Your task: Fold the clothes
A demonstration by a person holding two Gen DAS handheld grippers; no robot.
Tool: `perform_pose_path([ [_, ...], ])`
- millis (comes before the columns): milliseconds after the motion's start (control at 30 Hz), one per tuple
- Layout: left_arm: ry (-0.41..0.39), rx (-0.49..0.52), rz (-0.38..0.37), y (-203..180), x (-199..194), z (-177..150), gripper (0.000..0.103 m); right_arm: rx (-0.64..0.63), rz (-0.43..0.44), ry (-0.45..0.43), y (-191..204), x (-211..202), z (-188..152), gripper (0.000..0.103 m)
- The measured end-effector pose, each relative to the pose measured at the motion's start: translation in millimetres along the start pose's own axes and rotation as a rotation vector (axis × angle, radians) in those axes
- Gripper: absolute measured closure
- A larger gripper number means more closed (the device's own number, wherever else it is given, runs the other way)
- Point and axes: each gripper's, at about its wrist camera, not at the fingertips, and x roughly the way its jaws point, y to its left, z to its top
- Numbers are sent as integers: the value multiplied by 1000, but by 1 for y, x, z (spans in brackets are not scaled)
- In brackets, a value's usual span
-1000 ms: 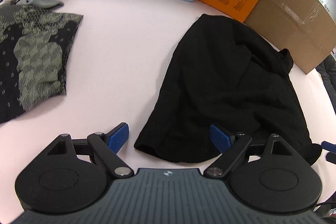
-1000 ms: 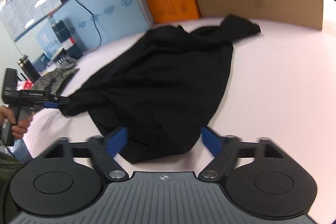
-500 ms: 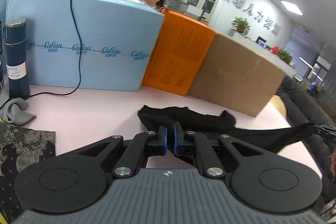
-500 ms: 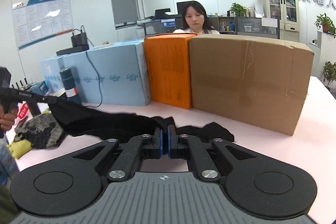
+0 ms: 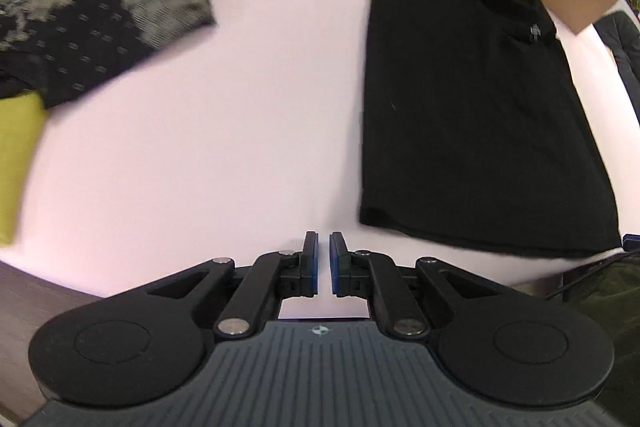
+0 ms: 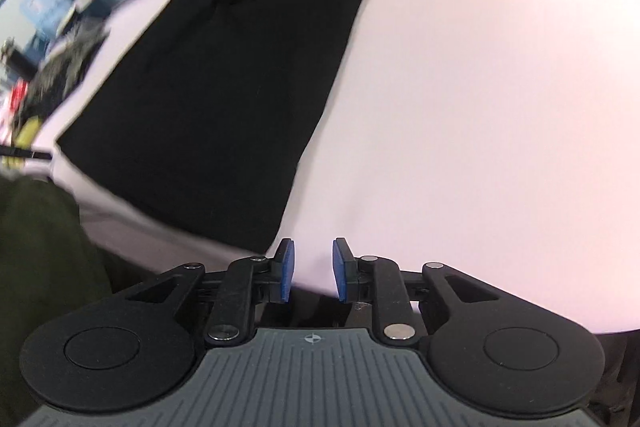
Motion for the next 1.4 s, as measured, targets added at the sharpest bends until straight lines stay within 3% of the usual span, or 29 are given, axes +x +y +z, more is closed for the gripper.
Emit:
perform_pose_path([
  [100, -131, 12, 40, 10, -35, 42, 94, 11, -17, -138, -14, -34, 37, 78],
  [167, -252, 39, 53, 11, -65, 80, 90, 18, -5, -275, -22, -61, 71, 77],
  [367, -613, 188, 47, -24, -177, 201, 70, 3, 60, -672, -24, -156, 174, 62],
  [533, -752, 427, 83, -83, -241, 290, 51, -107, 36, -804, -15, -200, 251, 46],
  [600, -808, 508, 110, -107, -246, 315, 38, -155, 19, -852, -14, -202, 272, 30],
  [667, -821, 517, 62, -121, -231, 336, 29, -192, 13, -881, -20, -189, 287, 22],
  [767, -722, 539, -18, -139, -166, 356, 29, -241, 14, -765, -50, -116, 322, 24],
  [900, -529, 706, -86, -162, -36, 364, 32, -315, -4, -519, -71, -11, 345, 37],
  [1067, -322, 756, -207, -188, 100, 376, 44, -504, 2, -270, -76, 89, 366, 37],
  [1200, -206, 758, -220, -202, 172, 385, 47, -573, 25, -135, -84, 138, 375, 38],
  [1400, -117, 728, -257, -204, 220, 391, 46, -537, 104, -39, -101, 187, 389, 38],
])
